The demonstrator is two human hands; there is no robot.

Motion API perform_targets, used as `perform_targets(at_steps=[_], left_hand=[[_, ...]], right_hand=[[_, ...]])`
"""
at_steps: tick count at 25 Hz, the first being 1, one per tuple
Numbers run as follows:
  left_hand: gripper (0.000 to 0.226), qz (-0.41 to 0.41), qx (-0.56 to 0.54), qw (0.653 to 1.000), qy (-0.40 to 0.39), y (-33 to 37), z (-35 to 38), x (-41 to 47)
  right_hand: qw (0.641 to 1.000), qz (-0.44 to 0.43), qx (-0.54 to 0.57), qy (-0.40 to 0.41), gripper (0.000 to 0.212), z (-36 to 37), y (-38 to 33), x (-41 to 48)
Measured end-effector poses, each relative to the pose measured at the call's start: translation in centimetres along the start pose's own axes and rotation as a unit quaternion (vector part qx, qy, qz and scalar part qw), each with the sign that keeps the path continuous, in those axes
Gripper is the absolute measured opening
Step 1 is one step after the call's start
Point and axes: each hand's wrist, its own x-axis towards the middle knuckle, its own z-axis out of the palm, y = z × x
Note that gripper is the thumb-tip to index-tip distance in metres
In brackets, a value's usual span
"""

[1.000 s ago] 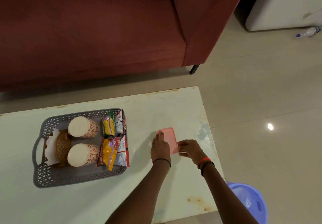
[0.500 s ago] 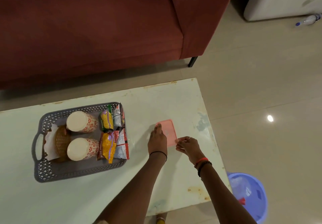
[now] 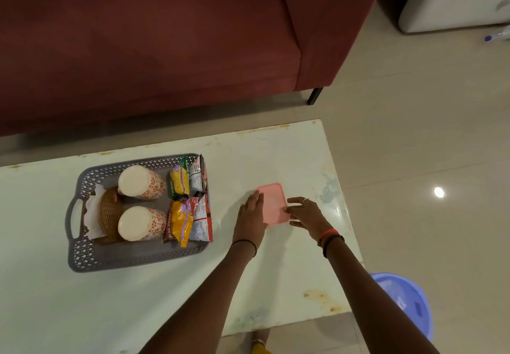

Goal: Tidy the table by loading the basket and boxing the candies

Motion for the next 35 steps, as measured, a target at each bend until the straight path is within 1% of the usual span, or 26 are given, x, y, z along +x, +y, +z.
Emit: perform_targets(at_steps=[1,2,3,4,6,7,9,10,11,12,17,21,24,26,28,30,31,33,34,35], left_hand=[[0.074,-0.025,-0.074,0.997,0.021,0.1,0.1,-0.3],[0.073,-0.068,-0.167,0.983,0.046,0.5,0.3,-0.6],[0.07,-0.126,-0.261,0.955,0.07,0.8,0.6,-0.9],[0.066,-0.195,-0.345,0.914,0.084,1.1,0.8,-1.3],[0.054,-0.326,-0.467,0.818,0.074,1.3,1.3,-1.8],[0.047,-0.364,-0.526,0.766,0.065,1.2,1.5,-2.1],[0.04,-0.382,-0.633,0.67,0.07,0.8,1.6,-2.6],[0.039,-0.381,-0.67,0.631,0.083,0.5,1.6,-2.7],[0.038,-0.382,-0.696,0.6,0.099,0.1,1.4,-2.9],[0.038,-0.382,-0.715,0.575,0.112,-0.3,1.3,-3.0],[0.038,-0.387,-0.772,0.486,0.136,-2.0,1.4,-3.0],[0.038,-0.392,-0.794,0.43,0.177,-2.4,1.0,-2.4],[0.04,-0.394,-0.799,0.416,0.185,-2.8,0.8,-2.2],[0.04,-0.394,-0.797,0.421,0.178,-3.0,0.6,-2.2],[0.039,-0.401,-0.787,0.44,0.162,-3.1,0.6,-2.6],[0.039,-0.402,-0.767,0.483,0.13,-3.2,0.6,-3.2],[0.038,-0.402,-0.75,0.514,0.113,-3.1,0.5,-3.4],[0.036,-0.397,-0.699,0.588,0.093,-2.8,0.4,-4.3],[0.035,-0.394,-0.658,0.636,0.087,-2.6,0.3,-5.1],[0.034,-0.387,-0.625,0.672,0.088,-2.4,0.3,-5.8]], right_hand=[[1.0,-0.005,-0.004,0.01,0.035,0.3,0.0,0.1],[1.0,-0.008,-0.006,0.027,0.033,0.6,0.1,0.1],[0.999,-0.011,-0.005,0.044,0.031,0.9,0.2,0.1],[0.998,-0.009,-0.003,0.055,0.03,1.2,0.3,-0.1],[0.998,-0.004,0.01,0.058,0.03,2.0,0.5,-0.3],[0.998,-0.005,0.015,0.054,0.031,2.4,0.7,-0.4],[0.999,-0.012,0.018,0.044,0.033,3.5,0.9,-0.5],[0.999,-0.017,0.017,0.04,0.032,4.2,0.8,-0.7],[0.999,-0.021,0.019,0.036,0.032,4.8,0.8,-0.6],[0.999,-0.023,0.019,0.031,0.033,5.4,0.8,-0.6],[0.999,-0.034,0.001,0.01,0.037,8.2,0.4,0.3],[0.999,-0.031,-0.013,-0.006,0.039,9.9,-0.4,0.7],[0.999,-0.031,-0.038,-0.024,0.042,11.3,-0.9,0.8],[0.997,-0.039,-0.052,-0.03,0.044,11.8,-1.1,0.8],[0.996,-0.04,-0.067,-0.034,0.045,11.7,-1.1,0.8],[0.993,-0.043,-0.101,-0.037,0.044,11.3,-1.1,0.4],[0.99,-0.052,-0.127,-0.023,0.043,11.1,-1.2,0.2],[0.974,-0.09,-0.205,0.013,0.038,10.9,-0.5,-1.2],[0.966,-0.106,-0.233,0.031,0.036,10.9,0.3,-2.2],[0.96,-0.12,-0.249,0.054,0.035,10.9,0.8,-2.8]])
